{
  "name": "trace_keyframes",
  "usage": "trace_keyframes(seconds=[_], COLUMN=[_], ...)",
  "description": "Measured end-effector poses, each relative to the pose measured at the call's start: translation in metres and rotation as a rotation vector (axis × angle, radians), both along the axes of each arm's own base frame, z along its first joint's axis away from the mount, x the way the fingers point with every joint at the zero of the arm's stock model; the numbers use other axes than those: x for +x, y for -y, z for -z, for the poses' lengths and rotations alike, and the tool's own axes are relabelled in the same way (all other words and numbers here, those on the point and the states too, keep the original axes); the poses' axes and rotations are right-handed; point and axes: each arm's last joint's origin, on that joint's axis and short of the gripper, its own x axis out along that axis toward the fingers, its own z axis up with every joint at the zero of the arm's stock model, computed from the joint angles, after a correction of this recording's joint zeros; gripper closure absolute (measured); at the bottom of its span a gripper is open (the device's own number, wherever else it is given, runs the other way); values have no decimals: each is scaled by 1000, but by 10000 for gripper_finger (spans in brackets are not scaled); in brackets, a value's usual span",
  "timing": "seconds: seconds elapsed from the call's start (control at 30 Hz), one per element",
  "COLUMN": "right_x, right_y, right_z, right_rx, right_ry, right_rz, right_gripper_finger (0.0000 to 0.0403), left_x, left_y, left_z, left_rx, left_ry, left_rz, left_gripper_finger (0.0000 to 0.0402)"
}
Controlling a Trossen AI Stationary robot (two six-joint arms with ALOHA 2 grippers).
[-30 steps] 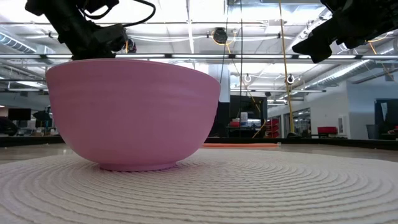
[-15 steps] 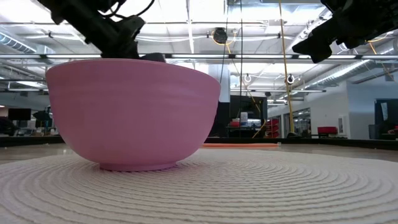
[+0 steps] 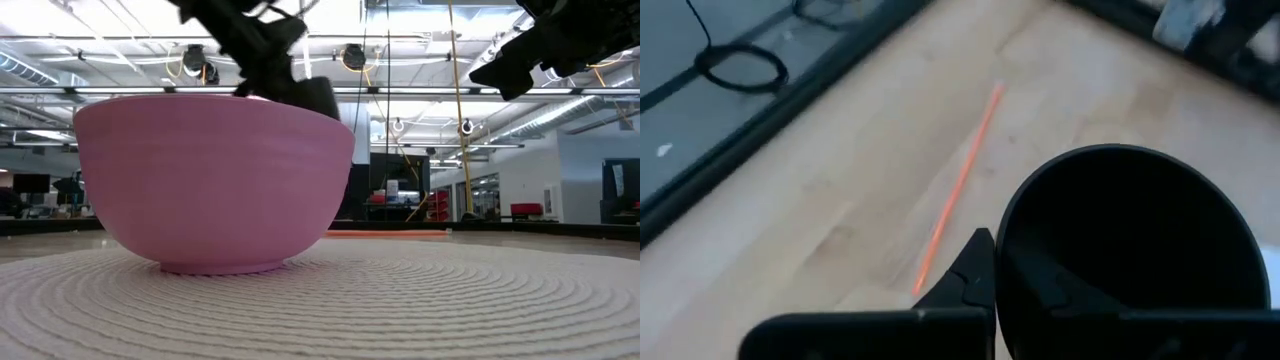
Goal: Pick & Place Utensil
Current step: Put the black cup on the white table mat at the right of the pink bowl
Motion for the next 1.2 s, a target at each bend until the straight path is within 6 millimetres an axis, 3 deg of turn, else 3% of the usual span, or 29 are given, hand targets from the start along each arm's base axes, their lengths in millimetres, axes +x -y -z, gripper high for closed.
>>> trace_keyframes(seconds=[0.17,0.33,0.83,1.2], right_x=[0,0,-1,-1], right_y=[0,-1,-2,-2], right_z=[1,1,1,1], right_rx=[21,26,15,15], right_ry=[-8,-12,-10,-10], right_rz=[6,0,-7,-6], right_gripper_finger=[149,149,149,149], left_x=[39,57,57,57], left_y=[-7,-11,-13,-13], left_z=[14,39,41,40], left_rx=[-27,-54,-41,-38], left_ry=[-71,-149,-171,-168], left_rz=[77,92,97,94], left_gripper_finger=[399,399,388,329])
